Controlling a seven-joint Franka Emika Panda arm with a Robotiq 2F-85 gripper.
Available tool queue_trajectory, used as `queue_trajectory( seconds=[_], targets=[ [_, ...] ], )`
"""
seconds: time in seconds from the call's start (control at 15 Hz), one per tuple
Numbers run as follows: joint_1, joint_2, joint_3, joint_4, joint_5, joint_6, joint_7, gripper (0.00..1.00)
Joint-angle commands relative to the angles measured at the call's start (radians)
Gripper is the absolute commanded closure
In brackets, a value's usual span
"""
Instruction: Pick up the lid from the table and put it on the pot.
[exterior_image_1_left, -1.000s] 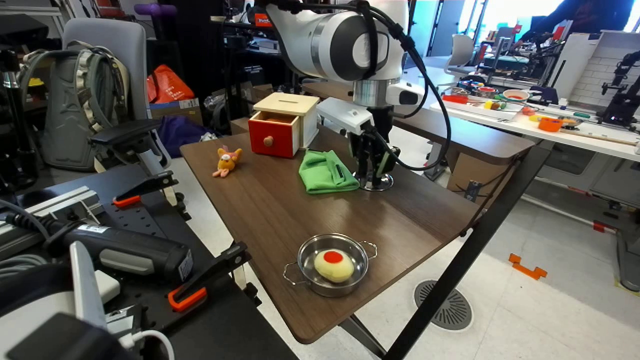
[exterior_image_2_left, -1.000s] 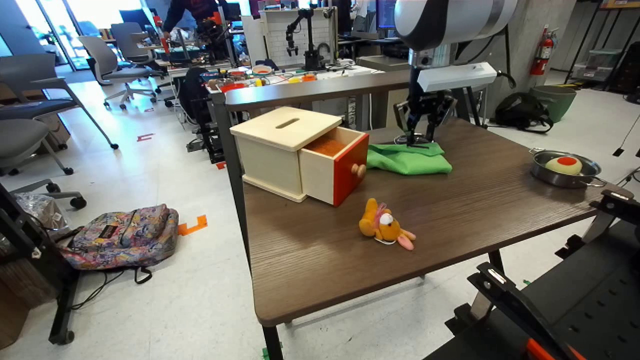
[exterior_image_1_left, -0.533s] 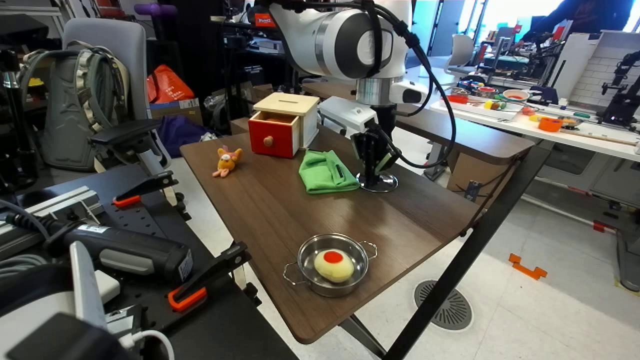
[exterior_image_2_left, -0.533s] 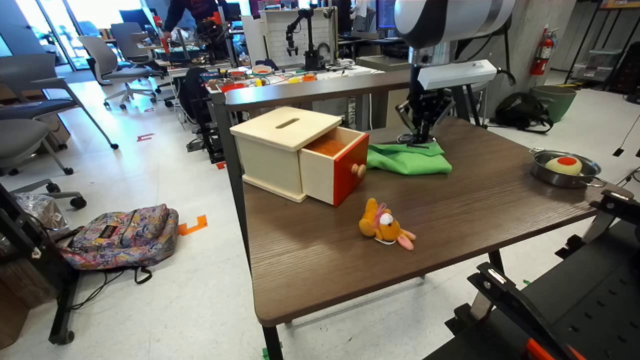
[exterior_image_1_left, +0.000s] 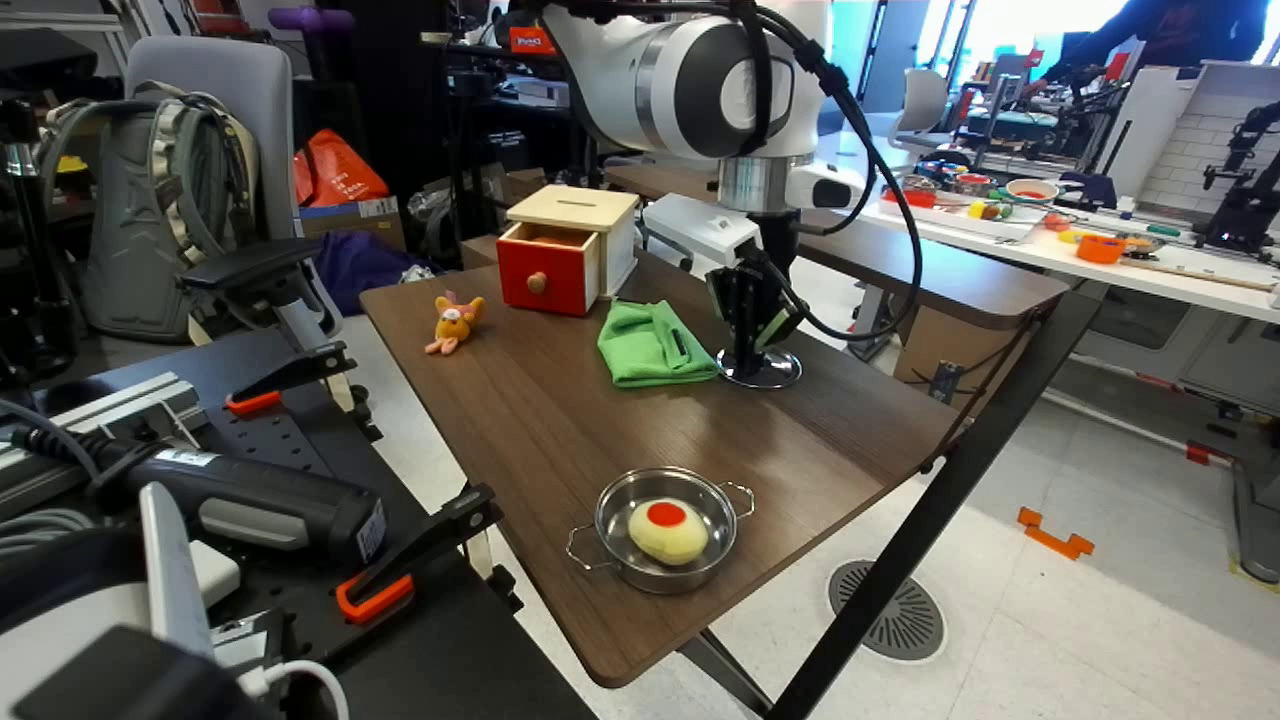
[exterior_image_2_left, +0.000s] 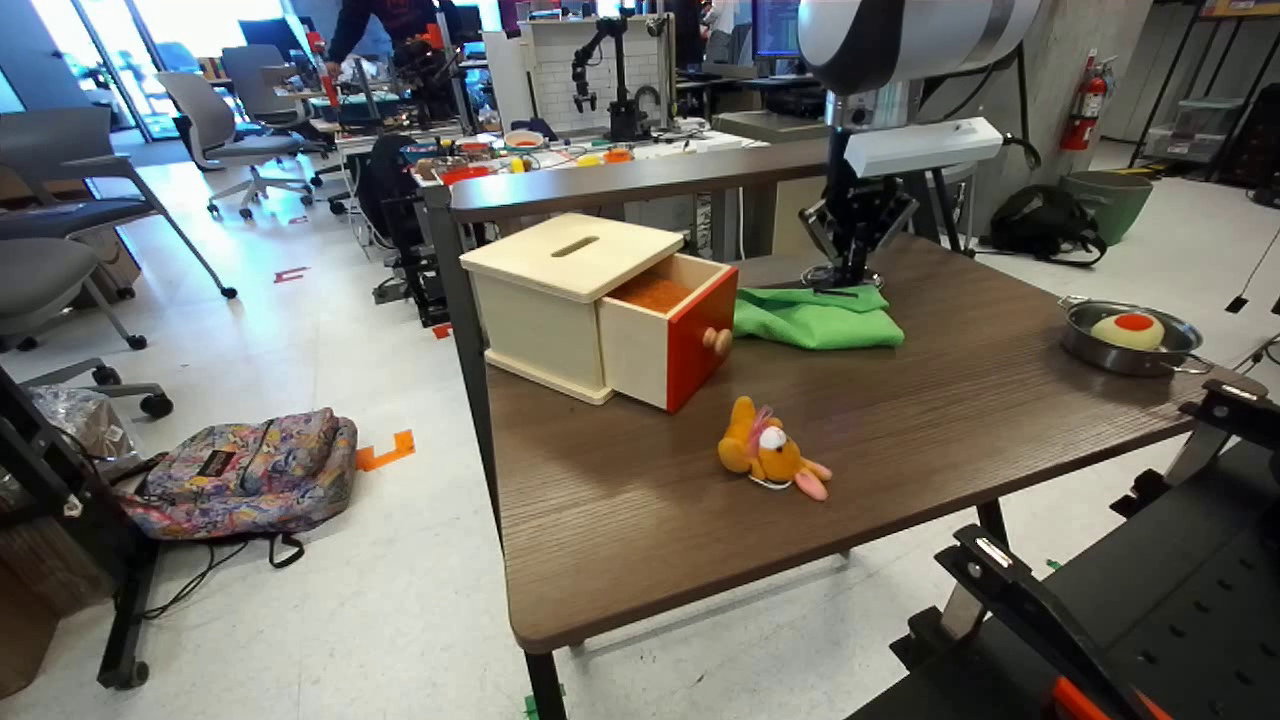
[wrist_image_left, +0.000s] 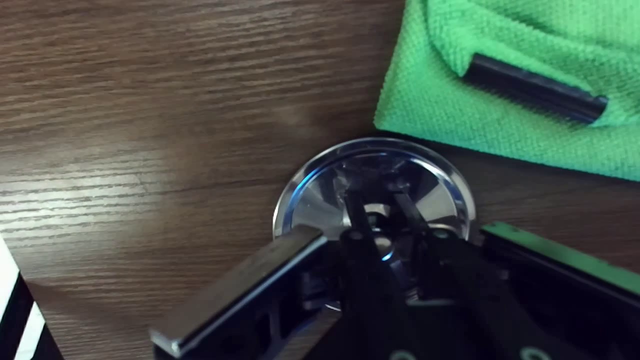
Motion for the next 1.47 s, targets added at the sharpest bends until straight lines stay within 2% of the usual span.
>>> queue_trajectory(
  seconds=[0.0,0.87,1.4],
  targets=[
    [-0.017,-0.081,0.015,-0.076,-0.015,-0.015,-0.025,0.95],
    [-0.077,-0.304,-0.005,-0.441,-0.078,0.052,-0.162,0.95],
    [-0.133,-0.424,-0.013,-0.652,-0.116,0.163,-0.271,0.95]
  ],
)
